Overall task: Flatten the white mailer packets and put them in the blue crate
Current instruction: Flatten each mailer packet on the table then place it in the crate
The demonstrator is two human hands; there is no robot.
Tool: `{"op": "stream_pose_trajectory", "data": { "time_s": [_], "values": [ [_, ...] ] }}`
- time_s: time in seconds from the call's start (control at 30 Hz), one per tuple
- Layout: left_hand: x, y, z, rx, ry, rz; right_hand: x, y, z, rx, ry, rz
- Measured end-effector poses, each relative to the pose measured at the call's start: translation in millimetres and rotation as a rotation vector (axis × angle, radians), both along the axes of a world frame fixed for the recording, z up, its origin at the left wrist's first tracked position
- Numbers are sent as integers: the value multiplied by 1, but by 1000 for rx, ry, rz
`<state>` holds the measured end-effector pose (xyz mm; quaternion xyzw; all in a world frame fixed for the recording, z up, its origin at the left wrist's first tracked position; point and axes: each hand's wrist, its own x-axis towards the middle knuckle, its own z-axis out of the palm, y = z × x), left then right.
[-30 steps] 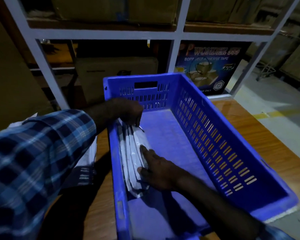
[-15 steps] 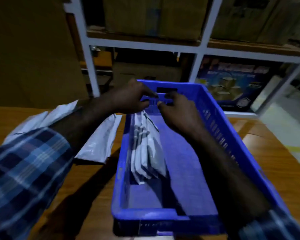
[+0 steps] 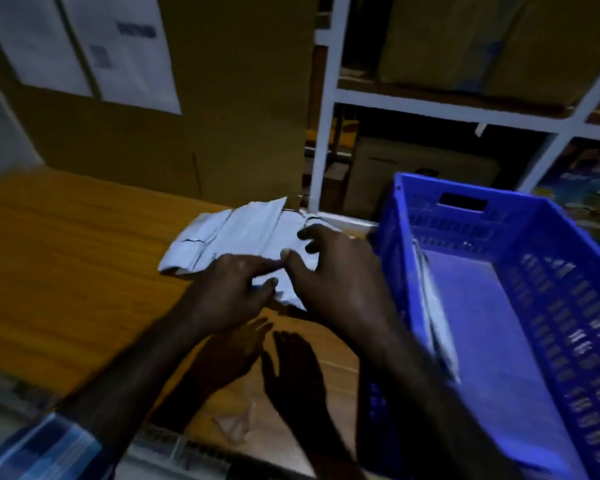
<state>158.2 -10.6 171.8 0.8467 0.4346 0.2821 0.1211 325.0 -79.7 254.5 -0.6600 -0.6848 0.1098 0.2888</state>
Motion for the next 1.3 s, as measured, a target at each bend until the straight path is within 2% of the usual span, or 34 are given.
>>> {"op": "stream_pose_trajectory", "data": {
  "time_s": [0.1, 0.17, 0.23, 0.3, 0.4, 0.53, 0.73, 0.83, 1.0, 1.17, 1.23, 1.3],
  "values": [
    [-60, -6, -46, -62, 17, 55, -46, 13, -34, -112, 6, -26],
    [-101, -7, -79, -44, 171, 187, -71, 22, -54, -175, 19, -70],
    [-137, -2, -110, -110, 410, 369, -91, 31, -70, -215, 9, -121],
    [-165, 7, -133, -218, 486, 478, -106, 42, -82, -223, -1, -175],
    [-191, 23, -153, -324, 454, 519, -123, 67, -96, -176, -51, -222],
    [-202, 37, -158, -285, 389, 515, -136, 117, -111, -87, -110, -268],
    [-203, 39, -165, -218, 383, 526, -147, 173, -152, -210, -272, -344],
    [-202, 40, -167, -204, 391, 534, -152, 177, -169, -196, -267, -352],
    [-202, 42, -172, -193, 411, 536, -159, 180, -169, -31, -181, -404],
    [-203, 42, -166, -211, 336, 540, -146, 171, -130, 358, 9, -335],
    [-203, 40, -158, -231, 191, 533, -141, 147, -112, 390, 222, -283],
    [-206, 39, -153, -228, -95, 533, -133, 115, -106, 215, 393, -104]
  ]
}}
